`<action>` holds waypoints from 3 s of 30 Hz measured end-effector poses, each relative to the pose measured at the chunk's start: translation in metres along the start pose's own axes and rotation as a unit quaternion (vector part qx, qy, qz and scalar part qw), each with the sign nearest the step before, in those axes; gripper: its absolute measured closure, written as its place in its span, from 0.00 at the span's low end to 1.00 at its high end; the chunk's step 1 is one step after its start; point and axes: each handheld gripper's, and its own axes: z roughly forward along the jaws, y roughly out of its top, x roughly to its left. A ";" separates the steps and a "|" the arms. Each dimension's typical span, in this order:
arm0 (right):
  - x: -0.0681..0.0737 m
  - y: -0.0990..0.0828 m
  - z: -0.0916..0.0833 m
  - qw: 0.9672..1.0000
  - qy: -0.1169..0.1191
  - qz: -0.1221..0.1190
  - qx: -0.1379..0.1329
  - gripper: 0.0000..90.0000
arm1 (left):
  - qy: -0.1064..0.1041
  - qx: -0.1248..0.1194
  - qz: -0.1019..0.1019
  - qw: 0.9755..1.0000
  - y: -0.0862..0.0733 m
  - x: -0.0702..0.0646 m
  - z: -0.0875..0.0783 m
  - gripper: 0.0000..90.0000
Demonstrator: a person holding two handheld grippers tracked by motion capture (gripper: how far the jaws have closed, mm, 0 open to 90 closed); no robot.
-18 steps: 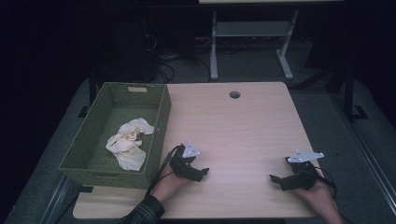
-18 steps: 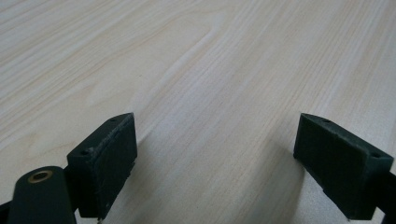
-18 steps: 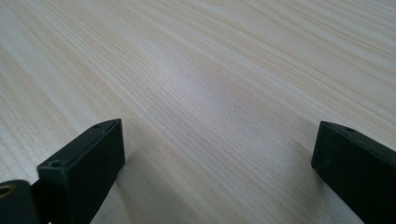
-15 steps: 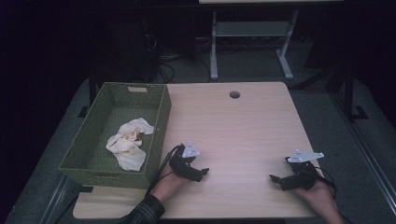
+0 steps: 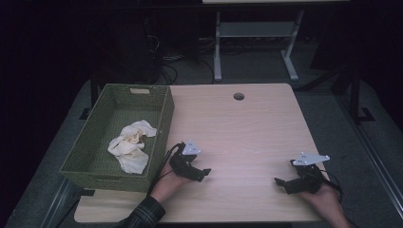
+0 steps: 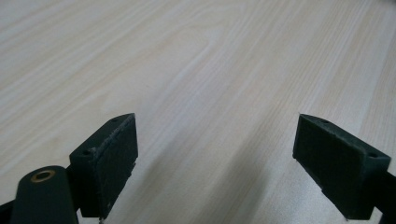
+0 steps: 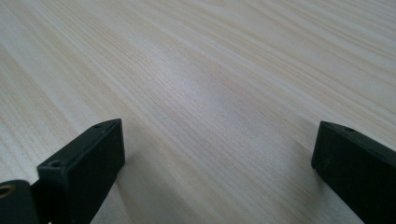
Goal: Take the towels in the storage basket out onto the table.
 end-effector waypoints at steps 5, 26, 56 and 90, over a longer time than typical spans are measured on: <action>0.000 0.000 0.000 1.000 0.000 0.000 0.000 0.02 | 0.003 -0.002 -0.004 1.000 0.004 0.003 -0.007 0.15; 0.000 0.000 0.000 1.000 0.000 0.000 0.000 0.02 | -0.001 -0.007 -0.008 1.000 0.020 0.007 -0.025 0.15; 0.000 0.000 0.000 1.000 0.000 0.000 0.000 0.02 | -0.035 -0.007 0.006 0.999 0.051 0.012 -0.051 0.15; 0.000 0.000 0.000 1.000 -0.001 -0.003 -0.003 0.02 | -0.004 -0.035 0.006 0.999 0.063 0.058 -0.106 0.15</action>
